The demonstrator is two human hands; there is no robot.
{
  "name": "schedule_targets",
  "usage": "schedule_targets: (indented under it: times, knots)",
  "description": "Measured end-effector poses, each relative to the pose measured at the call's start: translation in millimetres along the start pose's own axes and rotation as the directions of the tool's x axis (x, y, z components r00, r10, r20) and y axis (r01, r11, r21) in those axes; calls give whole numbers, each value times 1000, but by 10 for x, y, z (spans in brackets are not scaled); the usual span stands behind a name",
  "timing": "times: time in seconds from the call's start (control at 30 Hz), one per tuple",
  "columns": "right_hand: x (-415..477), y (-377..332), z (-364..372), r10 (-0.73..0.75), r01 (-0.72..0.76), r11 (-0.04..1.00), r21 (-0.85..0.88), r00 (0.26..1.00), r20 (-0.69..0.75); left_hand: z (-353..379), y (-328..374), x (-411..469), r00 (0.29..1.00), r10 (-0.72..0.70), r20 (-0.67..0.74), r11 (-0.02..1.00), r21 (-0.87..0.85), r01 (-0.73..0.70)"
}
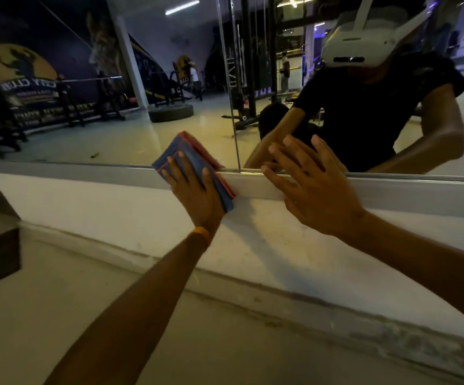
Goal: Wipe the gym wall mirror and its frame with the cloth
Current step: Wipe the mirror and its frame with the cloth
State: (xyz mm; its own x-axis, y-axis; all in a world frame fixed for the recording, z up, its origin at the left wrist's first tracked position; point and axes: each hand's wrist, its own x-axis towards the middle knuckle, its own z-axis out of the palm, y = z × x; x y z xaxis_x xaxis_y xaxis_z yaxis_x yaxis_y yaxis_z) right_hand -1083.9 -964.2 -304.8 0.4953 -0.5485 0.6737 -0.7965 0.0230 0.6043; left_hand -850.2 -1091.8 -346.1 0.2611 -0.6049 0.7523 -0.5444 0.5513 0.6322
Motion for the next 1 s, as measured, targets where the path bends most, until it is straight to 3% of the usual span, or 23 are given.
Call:
schedule_targets:
  times: [0.07,0.13,0.2,0.37,0.5,0.67,0.87,1.0]
  knots:
    - [38,-34,-40,-11,11,1000,20,1000,-19,-254,-379,447,986,-168,6,986,21,167]
    - [156,-85,-74,-50,51,998,34,999,-19,-409,-541,658,972,-234,14,972,41,233]
    - [340,-152,-108,-79,79,996,41,997,-13,-348,-390,495,978,-206,23,979,15,206]
    - [554,-319,-58,-99,101,994,-30,994,39,39,208,-324,995,22,99,1000,-9,-21]
    - [514,-315,-39,-94,103,990,-92,991,94,-43,-117,23,999,-23,36,1000,-11,23]
    - [520,-330,-34,-100,104,988,-110,994,45,-485,-929,772,971,-235,-40,972,4,236]
    - [510,-413,-27,-39,43,998,-43,995,86,-131,-159,2,994,-80,71,996,-29,82]
    - [495,-468,-5,20,-16,999,-40,996,87,-168,-384,236,989,-136,51,989,-49,139]
